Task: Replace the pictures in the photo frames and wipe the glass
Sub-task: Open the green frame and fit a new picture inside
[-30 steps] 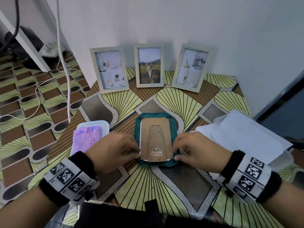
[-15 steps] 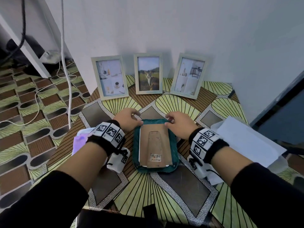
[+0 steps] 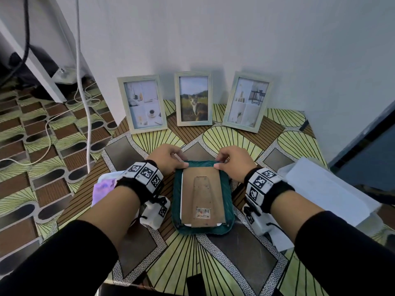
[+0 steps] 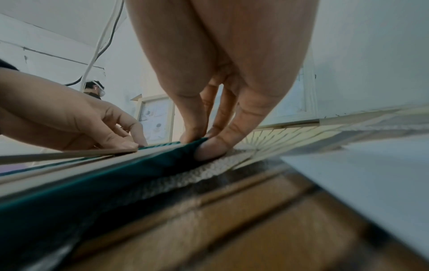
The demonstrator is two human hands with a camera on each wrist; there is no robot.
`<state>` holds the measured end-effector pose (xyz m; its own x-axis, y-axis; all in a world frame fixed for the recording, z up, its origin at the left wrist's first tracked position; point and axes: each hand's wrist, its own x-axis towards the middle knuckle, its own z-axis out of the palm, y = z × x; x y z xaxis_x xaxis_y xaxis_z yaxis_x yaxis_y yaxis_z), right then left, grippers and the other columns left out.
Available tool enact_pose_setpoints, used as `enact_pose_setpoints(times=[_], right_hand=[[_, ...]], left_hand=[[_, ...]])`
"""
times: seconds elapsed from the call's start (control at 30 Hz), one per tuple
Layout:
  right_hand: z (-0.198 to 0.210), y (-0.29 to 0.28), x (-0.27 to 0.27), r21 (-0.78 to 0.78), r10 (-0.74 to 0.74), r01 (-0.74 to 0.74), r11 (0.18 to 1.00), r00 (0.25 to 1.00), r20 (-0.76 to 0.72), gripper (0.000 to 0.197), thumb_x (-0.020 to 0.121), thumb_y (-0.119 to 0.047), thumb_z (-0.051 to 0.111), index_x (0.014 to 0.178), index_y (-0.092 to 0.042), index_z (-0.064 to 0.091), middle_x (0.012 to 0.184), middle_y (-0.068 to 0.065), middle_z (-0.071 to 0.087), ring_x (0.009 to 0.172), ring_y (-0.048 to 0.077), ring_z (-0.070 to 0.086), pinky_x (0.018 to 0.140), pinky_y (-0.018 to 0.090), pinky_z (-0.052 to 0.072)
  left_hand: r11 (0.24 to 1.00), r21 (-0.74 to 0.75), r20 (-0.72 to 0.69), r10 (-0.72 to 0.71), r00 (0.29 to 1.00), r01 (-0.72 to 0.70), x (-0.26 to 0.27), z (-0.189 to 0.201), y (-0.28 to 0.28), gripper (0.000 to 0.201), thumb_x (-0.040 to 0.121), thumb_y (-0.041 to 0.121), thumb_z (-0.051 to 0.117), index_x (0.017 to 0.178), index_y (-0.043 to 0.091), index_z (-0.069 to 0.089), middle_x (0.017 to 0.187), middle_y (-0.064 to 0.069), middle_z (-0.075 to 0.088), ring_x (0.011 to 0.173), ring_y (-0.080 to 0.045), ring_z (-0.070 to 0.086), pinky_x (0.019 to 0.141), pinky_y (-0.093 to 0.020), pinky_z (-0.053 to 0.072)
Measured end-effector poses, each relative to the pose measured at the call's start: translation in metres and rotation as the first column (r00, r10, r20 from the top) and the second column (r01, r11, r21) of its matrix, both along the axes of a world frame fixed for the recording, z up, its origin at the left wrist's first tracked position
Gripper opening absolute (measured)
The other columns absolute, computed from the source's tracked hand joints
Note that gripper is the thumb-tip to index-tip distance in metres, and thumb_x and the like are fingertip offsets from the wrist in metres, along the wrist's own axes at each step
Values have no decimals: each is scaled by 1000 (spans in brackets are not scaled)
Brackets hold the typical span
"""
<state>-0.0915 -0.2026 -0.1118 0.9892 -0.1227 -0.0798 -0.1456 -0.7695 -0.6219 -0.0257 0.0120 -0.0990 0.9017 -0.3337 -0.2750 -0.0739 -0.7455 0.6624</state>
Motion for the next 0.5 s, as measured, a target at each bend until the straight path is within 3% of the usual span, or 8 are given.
enact_pose_setpoints(times=[0.13,0.27,0.33,0.5], right_hand=[[2,5,6,-50,-37,35,998,999,-33,15,85,-22,71,73,-23,62,82,-5,64,82,17,59,71,25,41],[5,13,9,-121,-37,31,992,998,-52,9,87,-14,63,78,-17,62,84,-1,67,83,21,62,71,28,47],[6,16,8,-154,-25,18,988,999,-43,7,87,-12,60,81,-16,62,86,1,67,83,23,61,72,29,48],[3,12,2,-48,-60,60,997,998,-5,10,88,-14,64,78,-18,64,81,-2,64,80,20,60,70,26,46]], left_hand=[[998,55,11,7,1000,-8,5,-1,-5,10,83,26,78,76,24,71,71,-2,64,64,-17,60,71,-29,49],[991,128,27,33,999,-36,6,-2,-11,10,84,26,76,77,24,70,100,-6,67,97,-28,66,73,-26,46],[988,145,42,48,998,-54,5,-3,-13,10,83,27,77,76,25,69,110,-8,69,99,-29,66,72,-26,45],[990,120,70,59,996,-67,3,-5,-9,11,81,30,78,74,28,70,111,-8,70,104,-29,66,76,-27,47]])
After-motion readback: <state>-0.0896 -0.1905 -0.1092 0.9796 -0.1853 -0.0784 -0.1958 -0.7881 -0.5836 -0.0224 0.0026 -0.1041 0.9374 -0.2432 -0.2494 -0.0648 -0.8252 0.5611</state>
